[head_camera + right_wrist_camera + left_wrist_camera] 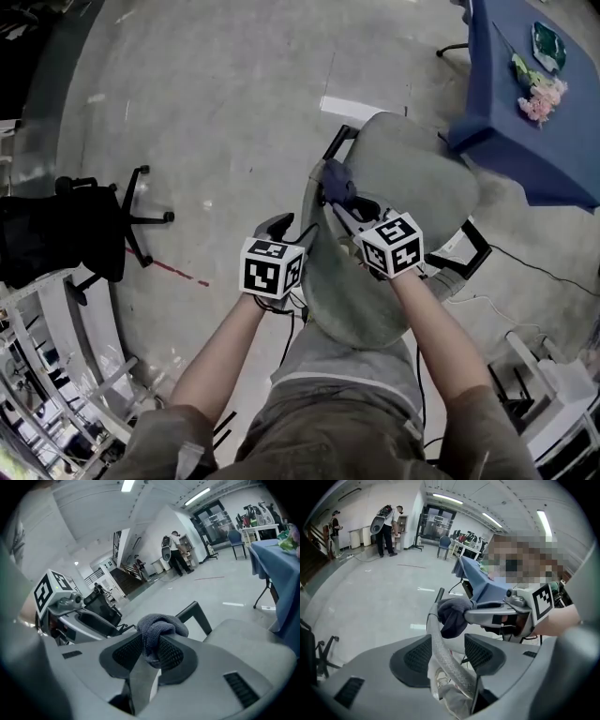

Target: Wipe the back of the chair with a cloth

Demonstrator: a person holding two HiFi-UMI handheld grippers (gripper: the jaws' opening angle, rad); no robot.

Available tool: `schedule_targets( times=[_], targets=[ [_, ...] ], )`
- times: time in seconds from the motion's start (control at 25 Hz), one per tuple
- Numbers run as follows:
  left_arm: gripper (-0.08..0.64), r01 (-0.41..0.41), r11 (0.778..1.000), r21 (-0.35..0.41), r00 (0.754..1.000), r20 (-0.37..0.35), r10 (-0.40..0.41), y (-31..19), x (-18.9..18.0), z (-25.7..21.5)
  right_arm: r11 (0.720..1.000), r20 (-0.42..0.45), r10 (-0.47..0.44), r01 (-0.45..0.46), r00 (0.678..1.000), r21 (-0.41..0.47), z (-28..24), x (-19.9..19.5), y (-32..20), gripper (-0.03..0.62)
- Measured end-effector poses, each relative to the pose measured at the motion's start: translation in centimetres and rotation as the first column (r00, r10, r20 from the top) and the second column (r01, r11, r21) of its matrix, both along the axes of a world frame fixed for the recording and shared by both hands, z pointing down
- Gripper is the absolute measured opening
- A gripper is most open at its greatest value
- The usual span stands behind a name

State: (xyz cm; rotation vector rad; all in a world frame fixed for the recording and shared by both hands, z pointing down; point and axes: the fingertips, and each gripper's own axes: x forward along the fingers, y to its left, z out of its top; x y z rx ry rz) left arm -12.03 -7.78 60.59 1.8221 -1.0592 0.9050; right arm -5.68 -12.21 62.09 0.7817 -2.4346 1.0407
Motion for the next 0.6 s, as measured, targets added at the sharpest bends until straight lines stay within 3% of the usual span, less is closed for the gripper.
schedule_targets(
  times=[0.2, 0.4, 0.6],
  targets=[
    [0.232, 0.019, 0.998, -0.057, 1.0, 0.001, -0.019, 0.8, 0.0, 2.3, 0.99, -0.017, 0.008, -0.01, 1.0, -0.138, 4.2, -2.1, 1.5, 0.11],
    [0.208, 0.033, 0.995, -0.098, 0.999, -0.014, -0.035, 1.7, 0.2, 3.9, 0.965, -0.059, -0.138, 0.121, 0.989, -0.232, 7.4, -3.1, 6.4, 0.11],
    [0.202, 0.054, 0.992, -0.117, 0.998, -0.027, -0.057, 1.8, 0.1, 4.6, 0.909, -0.09, -0.312, 0.27, 0.946, -0.316, 9.1, -1.0, 13.1, 0.11]
  ],
)
